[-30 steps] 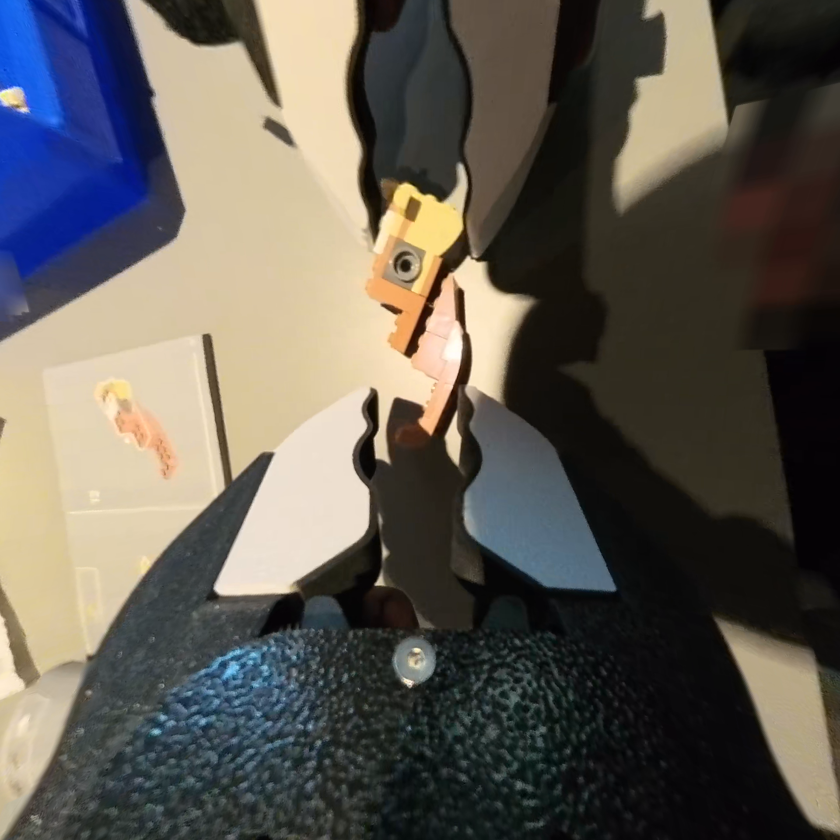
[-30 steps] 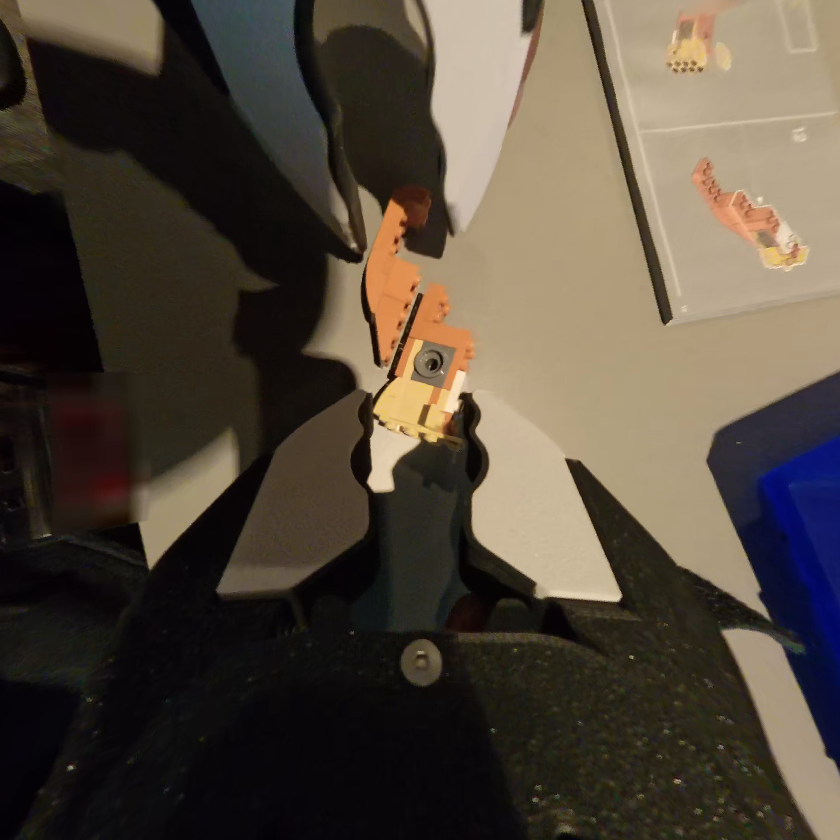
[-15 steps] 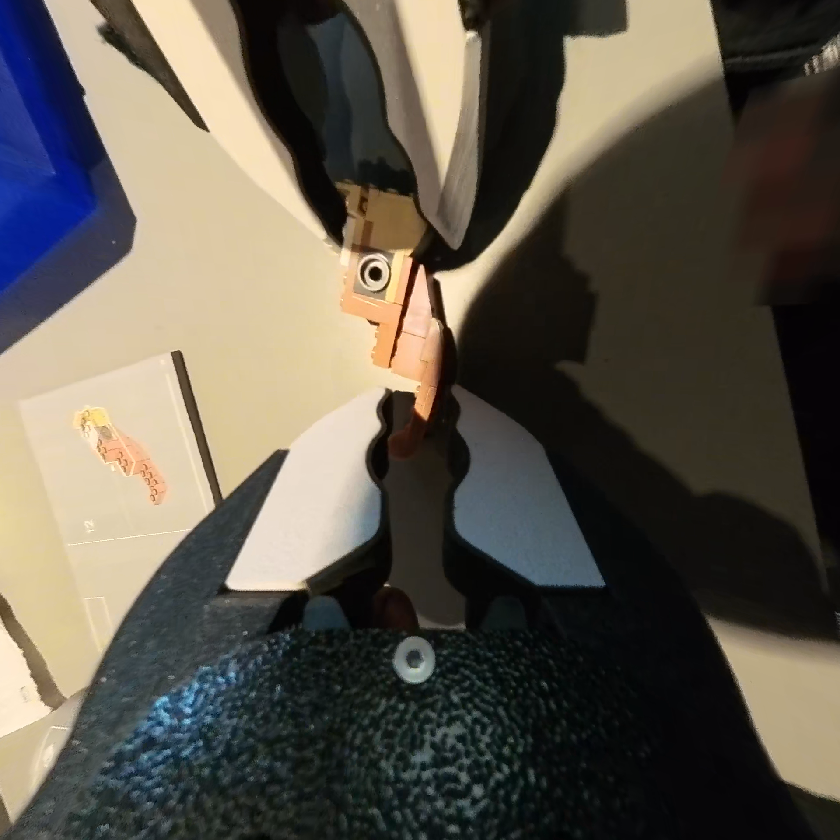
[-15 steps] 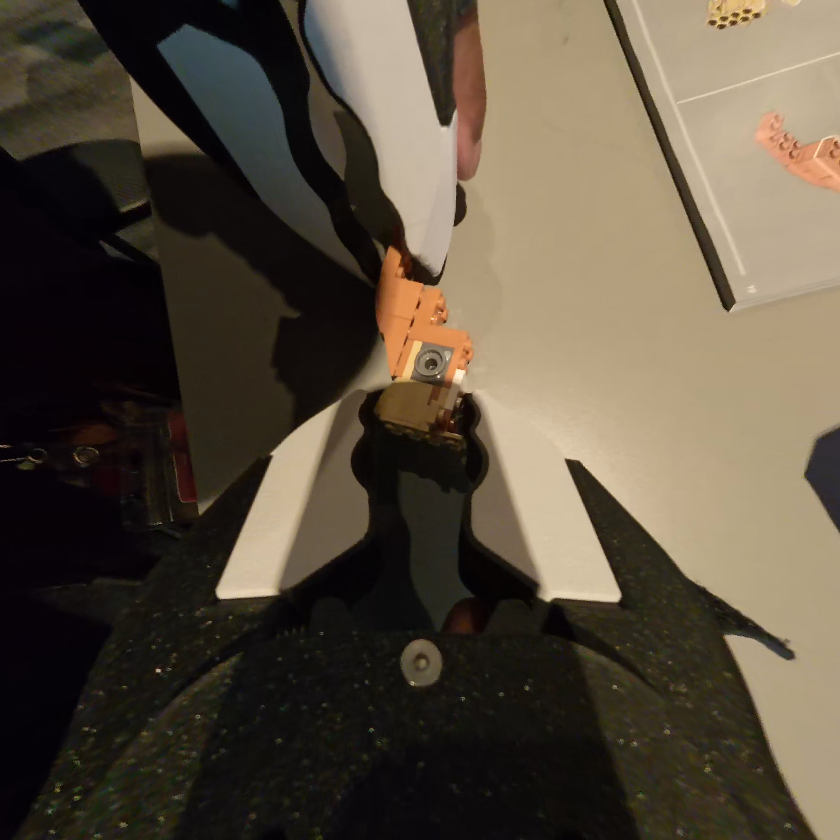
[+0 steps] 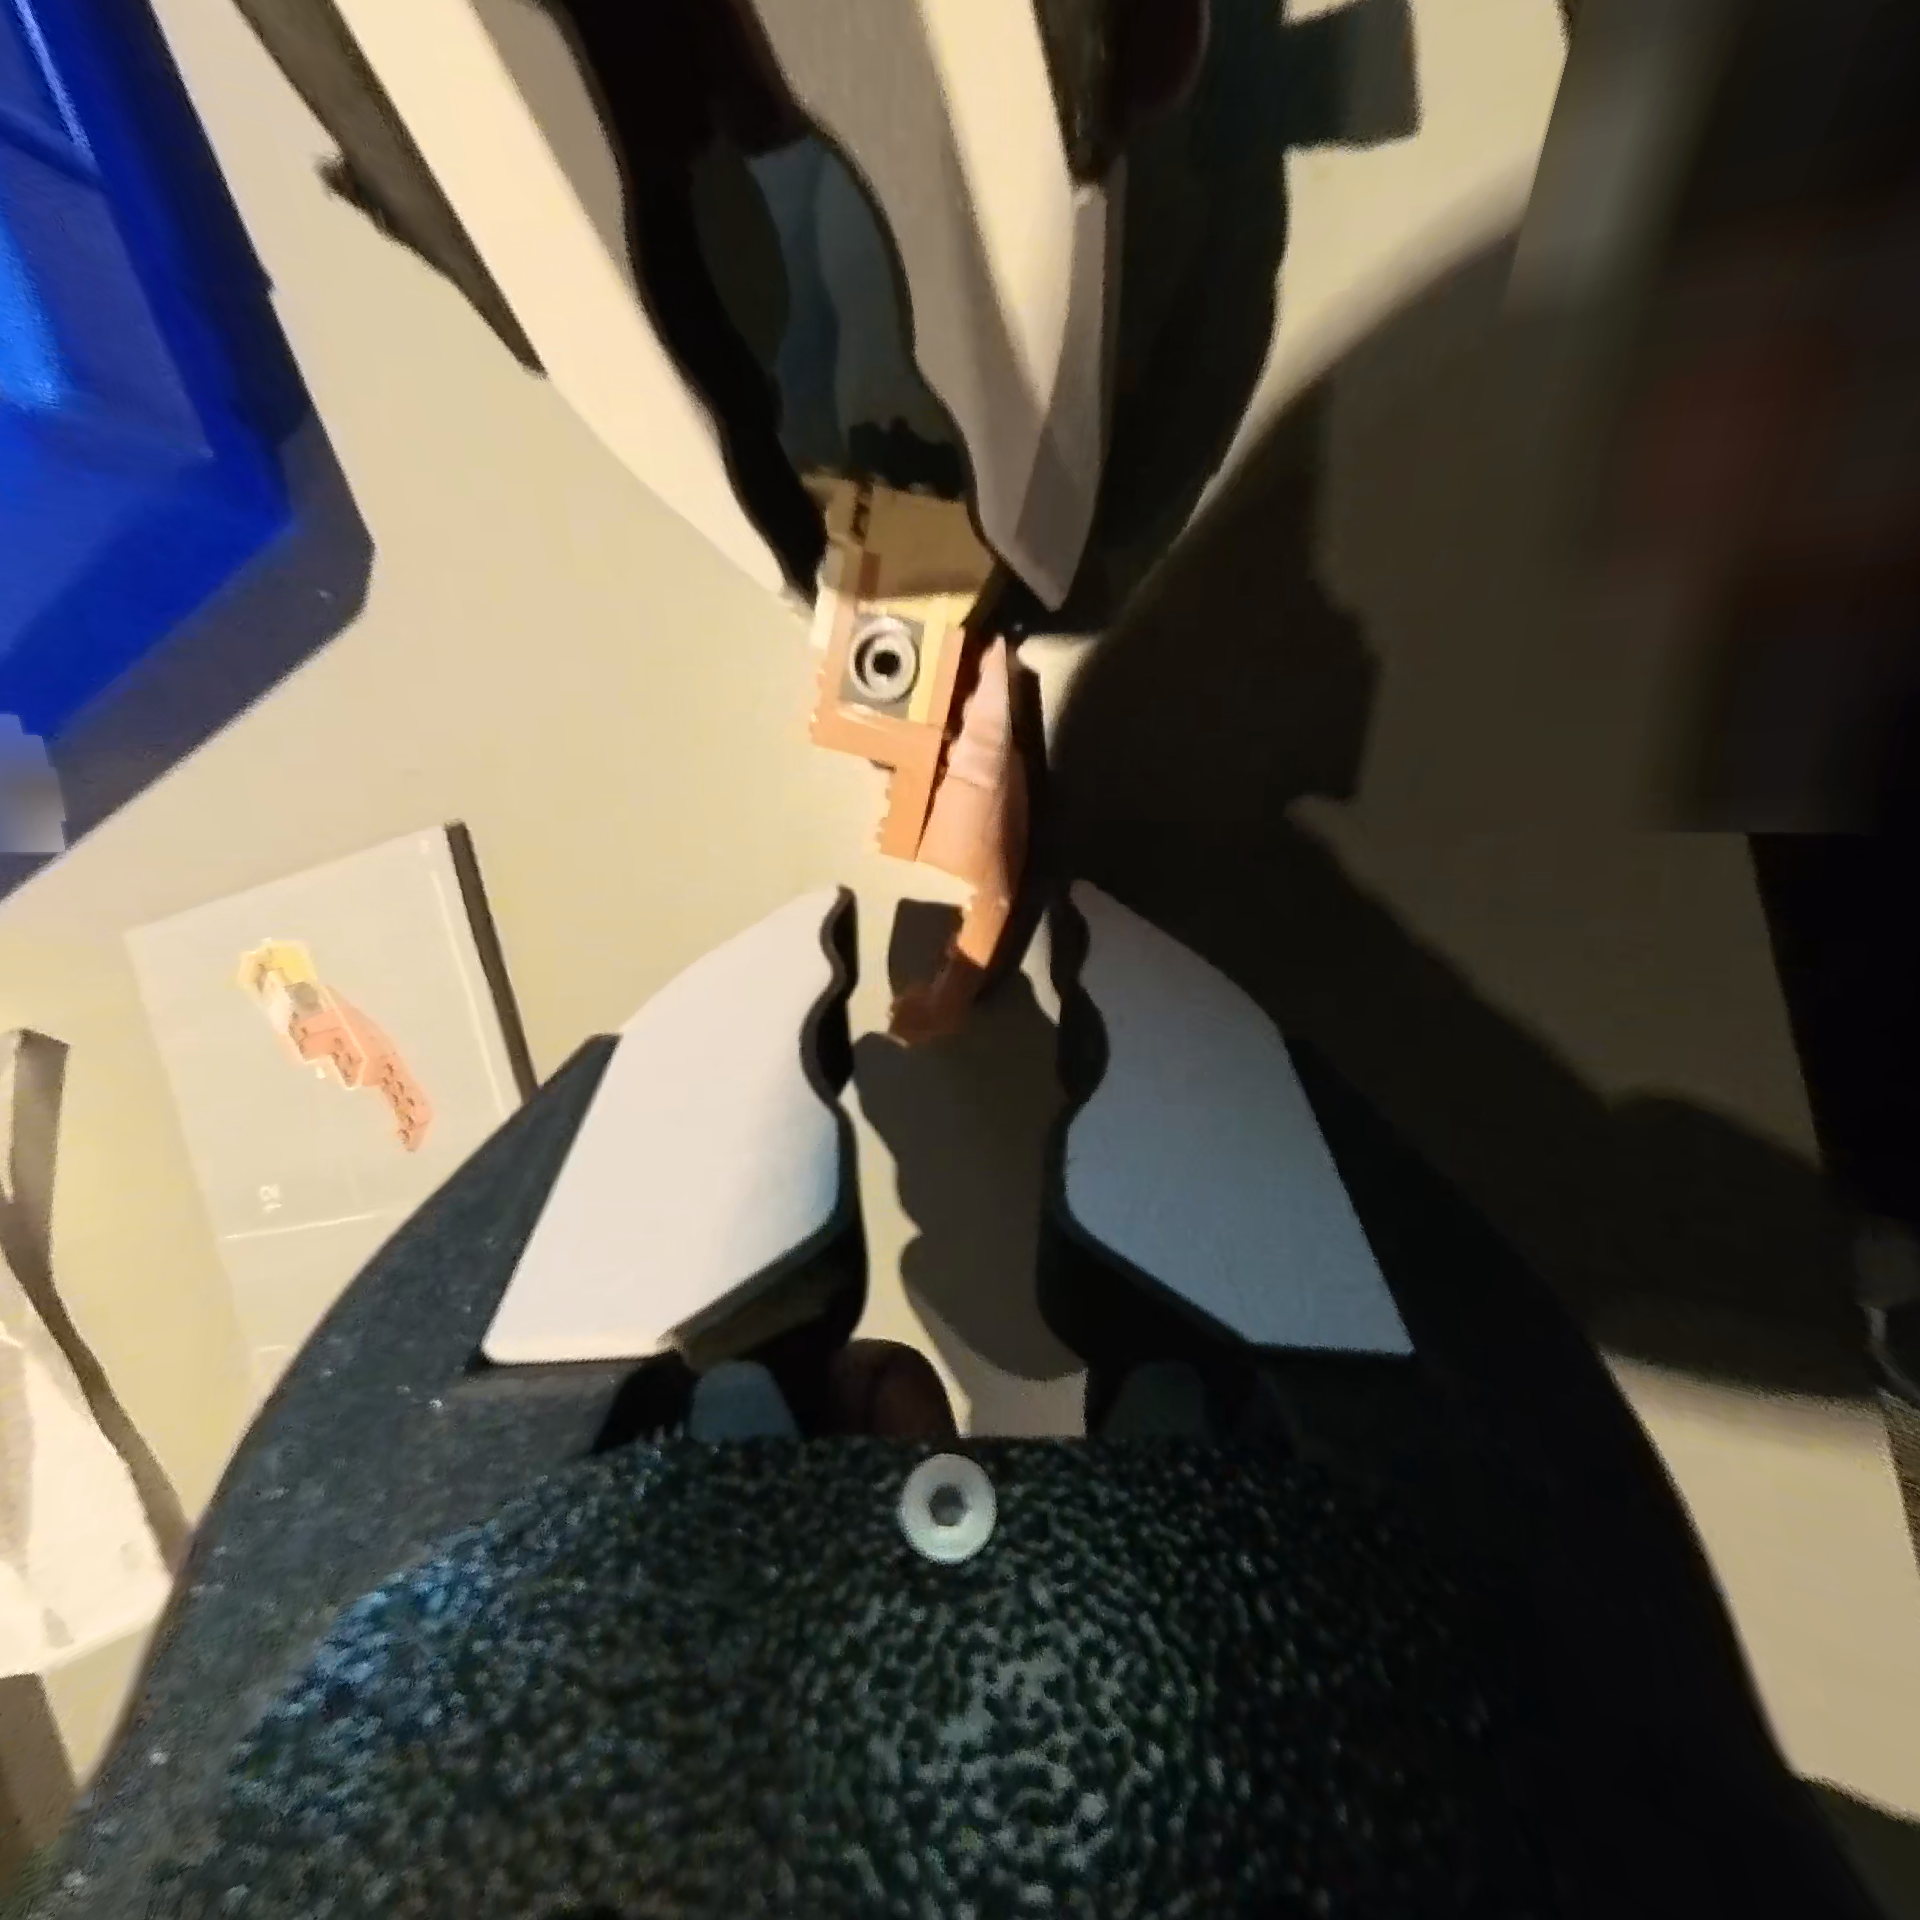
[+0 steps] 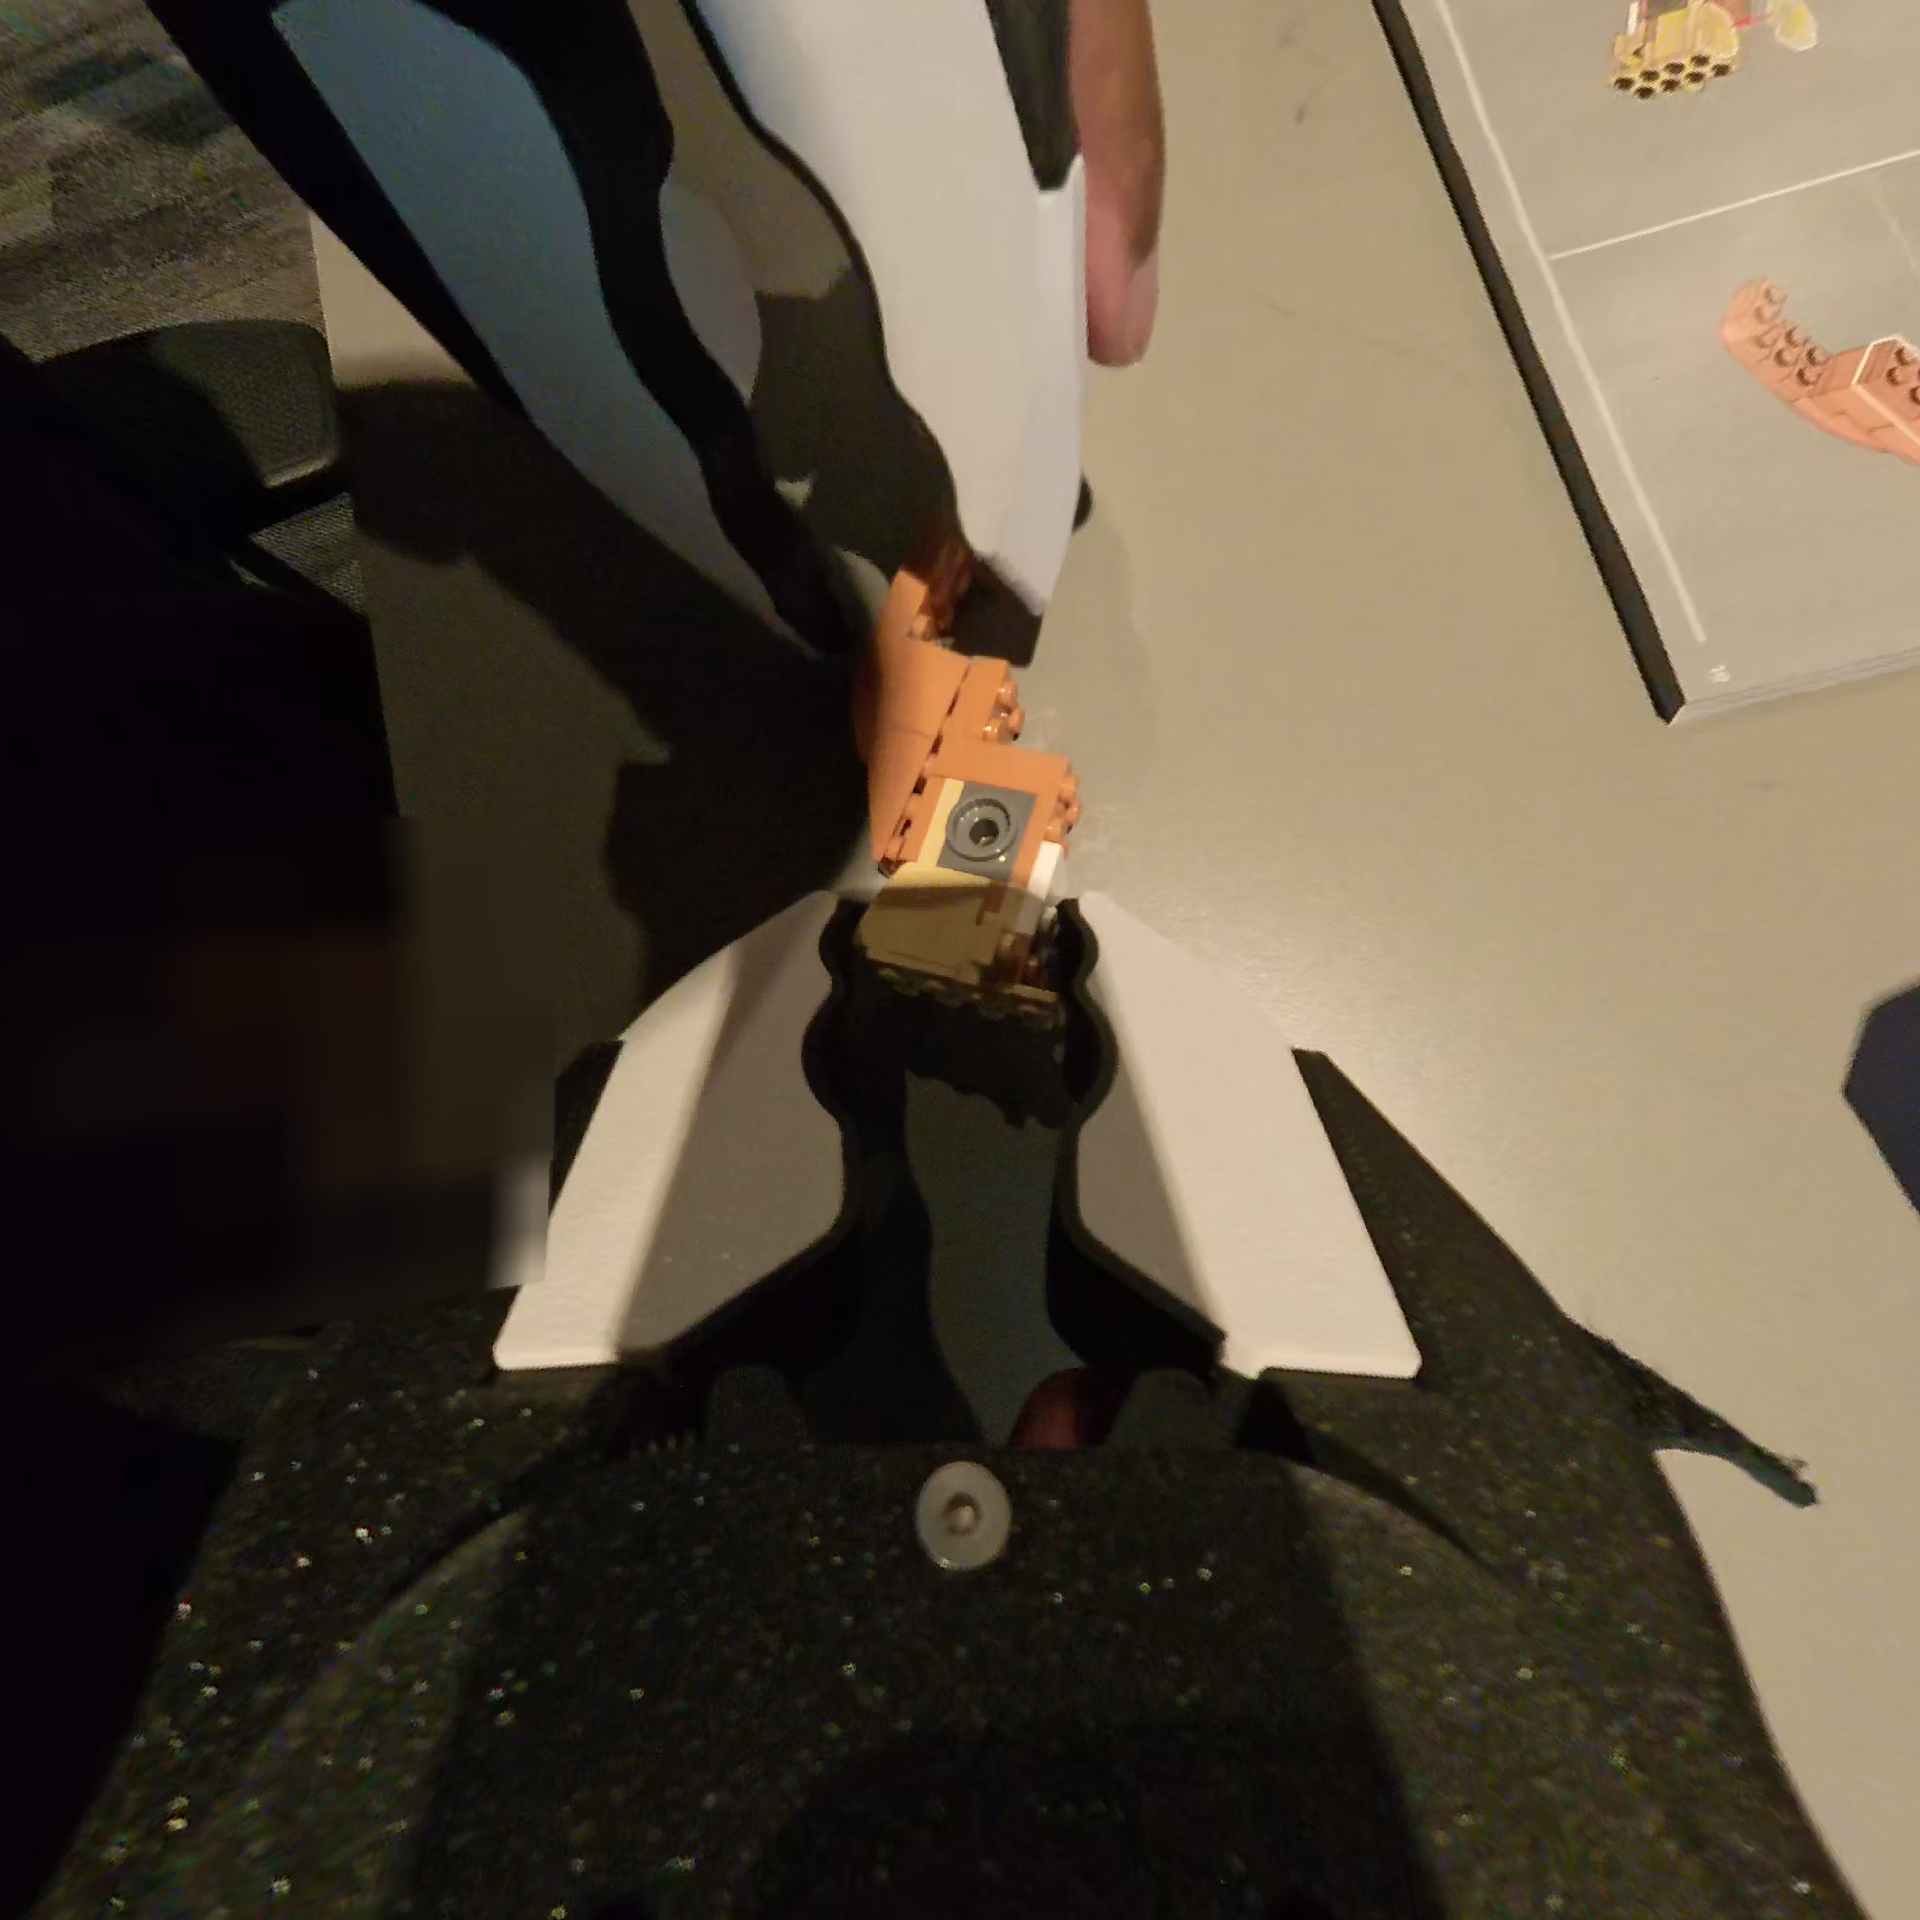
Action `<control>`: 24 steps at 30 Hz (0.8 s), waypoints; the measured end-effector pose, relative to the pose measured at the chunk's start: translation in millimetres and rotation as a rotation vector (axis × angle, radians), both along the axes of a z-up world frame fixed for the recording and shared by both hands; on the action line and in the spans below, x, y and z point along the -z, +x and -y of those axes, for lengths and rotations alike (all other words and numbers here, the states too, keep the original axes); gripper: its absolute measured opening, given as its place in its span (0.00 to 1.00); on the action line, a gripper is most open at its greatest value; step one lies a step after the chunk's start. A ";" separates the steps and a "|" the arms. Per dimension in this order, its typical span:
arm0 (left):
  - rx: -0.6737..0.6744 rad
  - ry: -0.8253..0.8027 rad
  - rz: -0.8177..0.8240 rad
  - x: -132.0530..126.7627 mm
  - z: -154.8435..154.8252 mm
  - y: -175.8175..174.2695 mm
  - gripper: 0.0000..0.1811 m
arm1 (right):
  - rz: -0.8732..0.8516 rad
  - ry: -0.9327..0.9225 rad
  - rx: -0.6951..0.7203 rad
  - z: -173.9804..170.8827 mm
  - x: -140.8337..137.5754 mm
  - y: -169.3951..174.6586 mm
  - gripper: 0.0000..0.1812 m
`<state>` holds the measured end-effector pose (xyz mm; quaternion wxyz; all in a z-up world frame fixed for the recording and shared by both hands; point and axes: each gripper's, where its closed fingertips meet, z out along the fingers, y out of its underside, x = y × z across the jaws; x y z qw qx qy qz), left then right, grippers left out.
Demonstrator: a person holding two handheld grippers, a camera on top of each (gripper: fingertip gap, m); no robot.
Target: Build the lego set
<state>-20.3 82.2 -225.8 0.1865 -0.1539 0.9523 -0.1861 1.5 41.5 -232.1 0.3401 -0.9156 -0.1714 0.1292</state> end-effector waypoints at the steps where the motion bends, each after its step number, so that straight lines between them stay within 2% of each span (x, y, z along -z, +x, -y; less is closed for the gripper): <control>1: 0.015 0.001 0.004 0.0 1.8 0.9 0.20 | -0.002 0.000 0.001 -0.1 -0.1 0.0 0.21; 6: 0.105 0.004 -0.023 6.8 8.2 2.2 0.25 | -0.007 0.005 0.001 -0.7 0.0 -0.1 0.21; 12: 0.139 -0.041 -0.077 6.9 12.3 8.2 0.25 | -0.014 0.010 -0.002 -1.0 0.0 -0.4 0.21; 19: 0.154 -0.084 -0.169 11.6 17.1 5.3 0.17 | -0.032 0.018 -0.002 -1.0 0.2 -0.5 0.21; 24: 0.122 -0.122 -0.192 11.8 18.1 5.6 0.17 | -0.033 0.027 -0.001 -0.8 0.4 -0.3 0.21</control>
